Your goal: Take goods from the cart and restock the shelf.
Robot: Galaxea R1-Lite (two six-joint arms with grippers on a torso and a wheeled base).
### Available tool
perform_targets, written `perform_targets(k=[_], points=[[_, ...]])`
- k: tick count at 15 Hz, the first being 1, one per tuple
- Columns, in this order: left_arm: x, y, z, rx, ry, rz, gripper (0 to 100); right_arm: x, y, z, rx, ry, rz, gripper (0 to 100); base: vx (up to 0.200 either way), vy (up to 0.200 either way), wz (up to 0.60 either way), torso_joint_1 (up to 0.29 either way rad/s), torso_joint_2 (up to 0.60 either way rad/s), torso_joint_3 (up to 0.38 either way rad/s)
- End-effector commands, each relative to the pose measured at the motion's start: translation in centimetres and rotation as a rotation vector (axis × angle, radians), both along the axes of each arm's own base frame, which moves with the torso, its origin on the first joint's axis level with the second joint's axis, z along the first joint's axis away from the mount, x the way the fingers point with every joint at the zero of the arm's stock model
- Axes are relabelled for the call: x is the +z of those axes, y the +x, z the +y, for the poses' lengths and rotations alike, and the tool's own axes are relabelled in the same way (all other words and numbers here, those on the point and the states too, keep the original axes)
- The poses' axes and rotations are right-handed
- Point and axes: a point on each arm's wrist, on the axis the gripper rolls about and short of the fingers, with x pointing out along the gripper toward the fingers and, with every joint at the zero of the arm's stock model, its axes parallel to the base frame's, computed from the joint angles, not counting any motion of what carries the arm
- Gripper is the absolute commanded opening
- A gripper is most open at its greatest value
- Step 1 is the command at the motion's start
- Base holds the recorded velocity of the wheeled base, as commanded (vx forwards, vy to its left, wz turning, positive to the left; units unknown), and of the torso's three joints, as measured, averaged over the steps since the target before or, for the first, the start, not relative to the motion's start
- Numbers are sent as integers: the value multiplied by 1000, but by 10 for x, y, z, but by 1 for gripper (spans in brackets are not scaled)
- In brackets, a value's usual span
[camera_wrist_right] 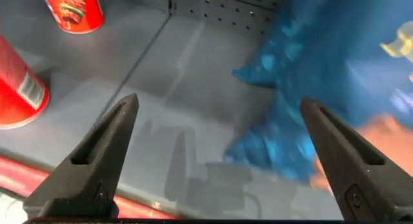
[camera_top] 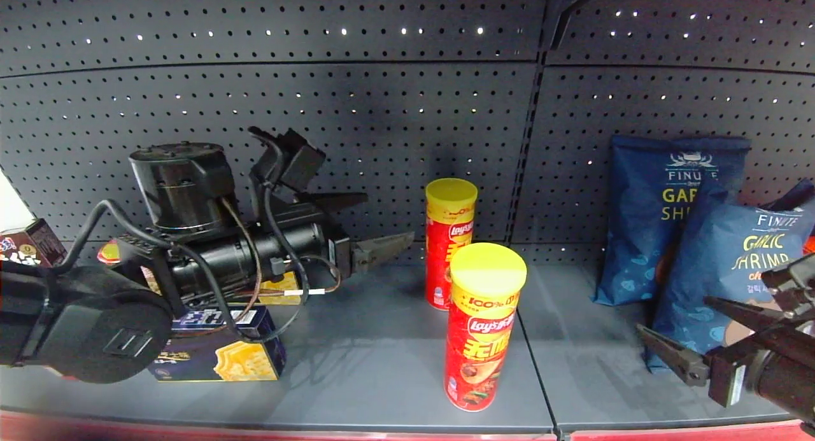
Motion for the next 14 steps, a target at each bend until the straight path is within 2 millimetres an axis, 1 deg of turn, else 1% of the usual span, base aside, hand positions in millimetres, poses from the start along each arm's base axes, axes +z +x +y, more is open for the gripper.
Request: perform_targets(k=[1,2,3,4,5,6,8,9,10,14], points=[[9,-21,10,27,-7,-20,100,-5,22,21,60,-18,57,100,0,0,0,0,0,0],[7,-26,13,56,-1,-12,100,-6,25,30,93,-10,73,100,0,0,0,0,0,0],[7,-26,13,56,-1,-12,100,-6,25,30,93,-10,73,100,0,0,0,0,0,0],[-1,-37,19,128,17,14,100,-12,27,42,135,-13,108,100,0,0,0,0,0,0],[-2,-39,20,139,17,18,100,-13,28,45,142,-15,116,100,0,0,0,0,0,0],[-5,-48,24,158,23,28,100,-16,34,50,151,-19,132,100,0,0,0,0,0,0],[-9,-57,28,176,27,33,100,-15,45,59,156,-18,133,100,0,0,0,0,0,0],[-14,-60,33,201,20,20,100,-13,54,68,169,-15,126,100,0,0,0,0,0,0],[-17,-63,37,214,21,15,100,-15,58,71,174,-19,132,100,0,0,0,0,0,0],[-17,-80,44,212,20,8,100,-23,53,82,222,-41,163,100,0,0,0,0,0,0]])
